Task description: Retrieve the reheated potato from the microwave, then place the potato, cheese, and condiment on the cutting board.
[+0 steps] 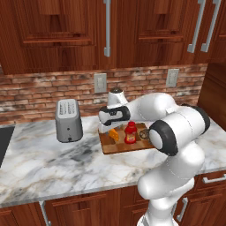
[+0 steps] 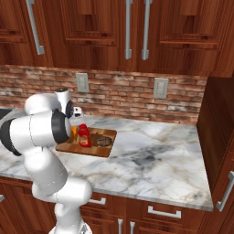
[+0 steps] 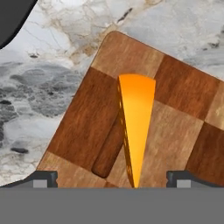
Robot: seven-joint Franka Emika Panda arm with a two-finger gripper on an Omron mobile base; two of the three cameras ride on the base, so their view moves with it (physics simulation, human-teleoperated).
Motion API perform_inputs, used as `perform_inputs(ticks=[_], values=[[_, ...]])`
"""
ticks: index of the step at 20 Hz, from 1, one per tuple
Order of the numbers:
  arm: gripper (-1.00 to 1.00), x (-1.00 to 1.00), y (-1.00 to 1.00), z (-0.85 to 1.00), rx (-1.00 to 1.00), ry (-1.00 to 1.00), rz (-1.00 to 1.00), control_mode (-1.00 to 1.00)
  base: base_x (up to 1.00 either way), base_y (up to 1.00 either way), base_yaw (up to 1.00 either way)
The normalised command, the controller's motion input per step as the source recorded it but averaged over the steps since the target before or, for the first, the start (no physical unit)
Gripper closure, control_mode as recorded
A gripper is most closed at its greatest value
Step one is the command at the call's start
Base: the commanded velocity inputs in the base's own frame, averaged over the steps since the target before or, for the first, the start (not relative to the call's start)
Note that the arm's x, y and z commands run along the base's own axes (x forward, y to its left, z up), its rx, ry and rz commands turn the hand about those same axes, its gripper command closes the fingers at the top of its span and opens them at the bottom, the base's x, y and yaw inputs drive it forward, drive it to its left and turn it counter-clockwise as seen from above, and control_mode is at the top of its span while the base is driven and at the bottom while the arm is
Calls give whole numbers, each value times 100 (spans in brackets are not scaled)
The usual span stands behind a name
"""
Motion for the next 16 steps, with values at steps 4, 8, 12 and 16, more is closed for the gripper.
perform_inputs(ticks=[4, 8, 12, 16], values=[[-100, -27, 0, 24, 0, -7, 0, -100, 0, 0, 0], [-100, -27, 0, 20, 0, -10, 0, -100, 0, 0, 0], [-100, -24, 1, 15, 0, -5, 0, -100, 0, 0, 0], [-100, -36, 0, 26, 1, -2, 0, -100, 0, 0, 0]])
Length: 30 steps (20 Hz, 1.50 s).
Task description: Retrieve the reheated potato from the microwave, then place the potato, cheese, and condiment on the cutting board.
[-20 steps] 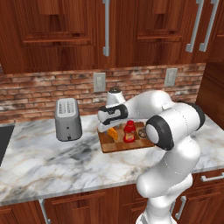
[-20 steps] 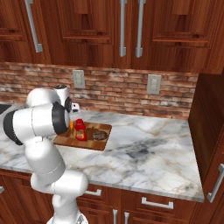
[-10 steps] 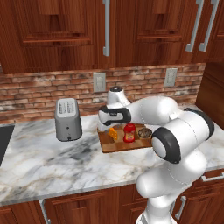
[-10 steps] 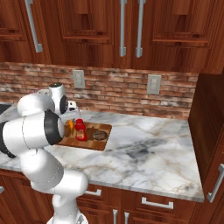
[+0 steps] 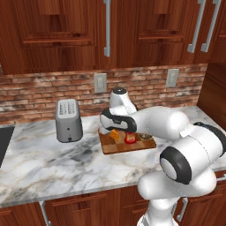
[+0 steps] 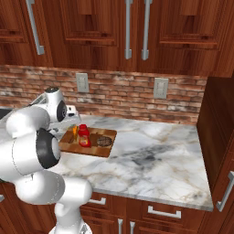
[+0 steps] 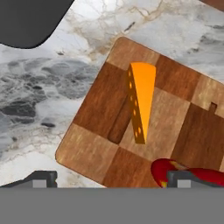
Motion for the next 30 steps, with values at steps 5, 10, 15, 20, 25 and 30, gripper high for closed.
perform_inputs(ticks=[5, 10, 15, 20, 25, 30], values=[[-100, -35, 0, 36, 3, 2, 0, -100, 0, 0, 0], [-100, -47, -13, 31, 1, 1, 0, -100, 0, 0, 0], [-100, -55, -29, 21, 0, 0, 0, -100, 0, 0, 0], [-100, -65, -32, 18, 0, 0, 0, -100, 0, 0, 0], [-100, -64, -39, 12, 1, 0, 0, -100, 0, 0, 0], [-100, -61, -44, 14, 4, 0, -3, -100, 0, 0, 0]])
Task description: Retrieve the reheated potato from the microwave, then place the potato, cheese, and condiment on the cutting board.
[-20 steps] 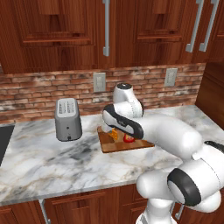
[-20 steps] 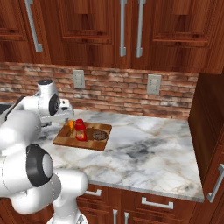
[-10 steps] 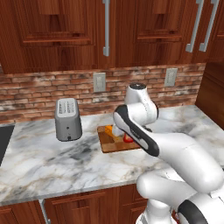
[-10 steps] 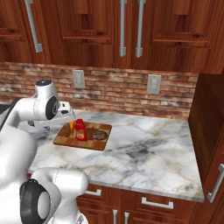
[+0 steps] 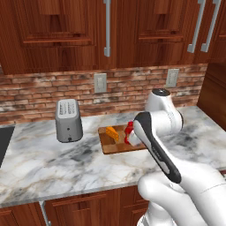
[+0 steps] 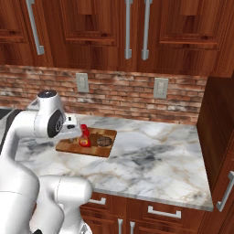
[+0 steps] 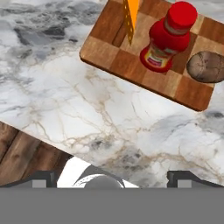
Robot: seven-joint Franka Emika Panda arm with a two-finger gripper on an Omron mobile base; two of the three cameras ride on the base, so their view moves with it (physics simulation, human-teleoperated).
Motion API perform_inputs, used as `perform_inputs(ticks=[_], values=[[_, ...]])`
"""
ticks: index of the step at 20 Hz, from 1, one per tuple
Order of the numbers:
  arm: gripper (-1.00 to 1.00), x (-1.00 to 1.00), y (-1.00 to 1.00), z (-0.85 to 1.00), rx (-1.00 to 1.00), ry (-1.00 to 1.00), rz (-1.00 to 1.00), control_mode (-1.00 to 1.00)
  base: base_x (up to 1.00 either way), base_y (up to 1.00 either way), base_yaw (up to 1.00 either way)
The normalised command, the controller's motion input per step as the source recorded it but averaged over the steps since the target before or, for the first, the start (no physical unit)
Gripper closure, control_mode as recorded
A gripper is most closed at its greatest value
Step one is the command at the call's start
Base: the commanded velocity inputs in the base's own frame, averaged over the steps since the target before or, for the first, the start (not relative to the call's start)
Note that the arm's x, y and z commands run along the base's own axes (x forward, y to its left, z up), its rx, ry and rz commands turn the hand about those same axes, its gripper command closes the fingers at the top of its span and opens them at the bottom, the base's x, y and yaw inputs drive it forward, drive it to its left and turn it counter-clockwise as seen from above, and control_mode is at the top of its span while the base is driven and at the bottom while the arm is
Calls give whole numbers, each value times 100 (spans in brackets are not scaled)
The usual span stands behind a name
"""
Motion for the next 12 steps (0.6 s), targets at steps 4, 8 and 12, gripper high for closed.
perform_inputs(ticks=[4, 8, 12], values=[[-100, -58, -42, 21, 3, 0, -9, -100, 0, 0, 0], [-100, -58, -27, 22, 0, 0, -3, -100, 0, 0, 0], [-100, -61, -18, 25, 0, 0, -1, -100, 0, 0, 0]])
